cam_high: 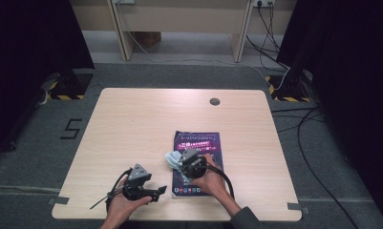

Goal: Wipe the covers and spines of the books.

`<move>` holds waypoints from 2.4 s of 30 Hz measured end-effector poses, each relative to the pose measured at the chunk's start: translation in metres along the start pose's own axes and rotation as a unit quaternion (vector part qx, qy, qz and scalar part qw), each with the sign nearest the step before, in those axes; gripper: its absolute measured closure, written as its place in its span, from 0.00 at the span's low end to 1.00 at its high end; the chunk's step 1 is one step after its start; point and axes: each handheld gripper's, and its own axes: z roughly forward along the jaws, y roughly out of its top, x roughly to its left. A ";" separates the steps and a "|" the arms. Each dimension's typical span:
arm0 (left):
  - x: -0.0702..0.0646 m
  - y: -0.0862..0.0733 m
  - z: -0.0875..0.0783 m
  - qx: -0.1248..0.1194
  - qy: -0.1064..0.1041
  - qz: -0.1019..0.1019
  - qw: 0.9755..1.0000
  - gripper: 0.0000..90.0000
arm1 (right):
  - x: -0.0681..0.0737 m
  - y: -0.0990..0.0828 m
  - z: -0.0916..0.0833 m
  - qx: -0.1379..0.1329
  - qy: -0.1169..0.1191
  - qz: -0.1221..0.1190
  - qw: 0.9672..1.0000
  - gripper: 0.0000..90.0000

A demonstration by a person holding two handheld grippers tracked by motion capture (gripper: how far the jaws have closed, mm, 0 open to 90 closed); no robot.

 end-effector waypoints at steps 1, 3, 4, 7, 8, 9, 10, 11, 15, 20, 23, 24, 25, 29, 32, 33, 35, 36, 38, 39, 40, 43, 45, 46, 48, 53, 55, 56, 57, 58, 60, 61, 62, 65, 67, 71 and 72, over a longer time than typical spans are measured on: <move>0.004 -0.001 -0.003 -0.002 0.005 -0.008 1.000 0.23 | 0.007 -0.001 -0.002 -0.001 0.004 -0.001 1.000 0.87; 0.011 -0.001 -0.006 -0.005 0.014 -0.016 1.000 0.23 | 0.015 -0.004 -0.005 -0.007 0.011 -0.010 1.000 0.87; 0.015 -0.002 -0.008 -0.002 0.024 -0.017 1.000 0.23 | 0.019 -0.005 -0.006 -0.010 0.014 -0.012 1.000 0.87; 0.021 -0.002 -0.009 -0.002 0.036 -0.023 0.999 0.23 | 0.029 -0.009 -0.010 -0.014 0.025 -0.017 0.999 0.87; 0.023 -0.002 -0.010 -0.004 0.038 -0.030 0.999 0.23 | 0.032 -0.010 -0.011 -0.016 0.027 -0.017 0.999 0.87; 0.024 -0.002 -0.010 -0.003 0.041 -0.031 0.999 0.23 | 0.035 -0.011 -0.012 -0.018 0.030 -0.020 0.999 0.87; 0.026 -0.003 -0.011 -0.004 0.044 -0.032 0.999 0.23 | 0.037 -0.011 -0.013 -0.019 0.031 -0.022 0.999 0.87; 0.026 -0.003 -0.010 -0.004 0.044 -0.033 0.998 0.23 | 0.040 -0.011 -0.014 -0.019 0.035 -0.022 0.999 0.87; 0.028 -0.005 -0.009 0.007 0.053 -0.030 0.998 0.23 | 0.054 -0.014 -0.018 -0.025 0.047 -0.030 0.998 0.87; 0.028 -0.006 -0.007 0.005 0.056 -0.032 0.998 0.23 | 0.064 -0.019 -0.023 -0.027 0.057 -0.034 0.997 0.87; 0.027 -0.006 -0.007 0.003 0.053 -0.032 0.998 0.23 | 0.062 -0.024 -0.028 -0.025 0.060 -0.025 0.998 0.87; 0.026 -0.006 -0.006 0.001 0.051 -0.033 0.998 0.23 | 0.060 -0.027 -0.030 -0.025 0.059 -0.021 0.998 0.87; 0.025 -0.006 -0.006 0.000 0.049 -0.032 0.998 0.23 | 0.057 -0.032 -0.033 -0.023 0.055 -0.013 0.998 0.87; 0.013 -0.005 -0.001 0.000 0.032 -0.023 0.999 0.23 | 0.044 -0.049 -0.043 -0.022 0.045 0.010 0.999 0.87; 0.003 -0.004 0.004 -0.006 0.018 -0.022 1.000 0.23 | 0.033 -0.061 -0.052 -0.021 0.036 0.027 0.999 0.87; 0.000 -0.004 0.006 -0.007 0.014 -0.022 1.000 0.23 | 0.029 -0.067 -0.056 -0.020 0.031 0.036 0.999 0.87; -0.008 -0.003 0.011 -0.009 0.002 -0.020 1.000 0.22 | 0.023 -0.076 -0.061 -0.019 0.027 0.048 0.998 0.87; -0.013 -0.002 0.014 -0.008 -0.002 -0.013 1.000 0.22 | 0.019 -0.080 -0.065 -0.019 0.022 0.053 0.998 0.87; -0.021 -0.001 0.018 -0.009 -0.009 -0.008 1.000 0.23 | 0.011 -0.089 -0.070 -0.017 0.008 0.063 0.998 0.87; -0.025 -0.001 0.020 -0.008 -0.014 -0.003 1.000 0.23 | 0.008 -0.093 -0.073 -0.014 0.000 0.067 0.998 0.87; -0.029 0.000 0.021 -0.010 -0.016 0.002 1.000 0.23 | 0.004 -0.097 -0.075 -0.013 -0.007 0.069 0.997 0.87; -0.038 0.001 0.027 -0.008 -0.024 0.011 1.000 0.25 | -0.008 -0.106 -0.080 -0.012 -0.025 0.084 0.996 0.87; -0.042 0.002 0.032 -0.004 -0.026 0.018 0.999 0.26 | -0.014 -0.110 -0.082 -0.009 -0.033 0.093 0.995 0.87; -0.043 0.002 0.034 -0.001 -0.027 0.022 0.999 0.27 | -0.017 -0.110 -0.082 -0.009 -0.037 0.094 0.995 0.87; -0.045 0.003 0.038 0.003 -0.025 0.025 0.999 0.28 | -0.023 -0.111 -0.082 -0.007 -0.046 0.100 0.994 0.87; -0.046 0.003 0.044 0.012 -0.017 0.041 0.999 0.34 | -0.037 -0.109 -0.078 -0.005 -0.054 0.111 0.992 0.87; -0.047 0.002 0.046 0.014 -0.017 0.046 0.999 0.35 | -0.041 -0.107 -0.075 -0.002 -0.058 0.110 0.992 0.87; -0.047 0.002 0.045 0.015 -0.016 0.049 0.999 0.36 | -0.043 -0.105 -0.074 -0.002 -0.059 0.110 0.992 0.87; -0.047 0.002 0.045 0.016 -0.016 0.052 0.998 0.36 | -0.046 -0.103 -0.072 -0.001 -0.062 0.111 0.992 0.87; -0.048 0.002 0.046 0.016 -0.015 0.052 0.998 0.37 | -0.049 -0.102 -0.070 0.000 -0.063 0.112 0.992 0.87; -0.048 0.002 0.046 0.015 -0.015 0.055 0.998 0.37 | -0.055 -0.097 -0.066 0.002 -0.066 0.115 0.991 0.87; -0.047 0.002 0.046 0.015 -0.016 0.056 0.998 0.37 | -0.059 -0.094 -0.063 0.004 -0.069 0.118 0.991 0.87; -0.047 0.002 0.046 0.016 -0.018 0.056 0.998 0.38 | -0.062 -0.092 -0.061 0.005 -0.072 0.117 0.991 0.87; -0.047 0.001 0.046 0.015 -0.022 0.052 0.998 0.39 | -0.075 -0.083 -0.053 0.014 -0.076 0.124 0.989 0.87; -0.047 0.001 0.046 0.016 -0.022 0.054 0.998 0.39 | -0.081 -0.078 -0.049 0.019 -0.078 0.130 0.988 0.87; -0.047 0.001 0.046 0.016 -0.026 0.054 0.998 0.41 | -0.094 -0.070 -0.041 0.022 -0.090 0.130 0.987 0.87; -0.047 0.001 0.046 0.016 -0.027 0.054 0.998 0.41 | -0.099 -0.067 -0.038 0.022 -0.092 0.135 0.986 0.87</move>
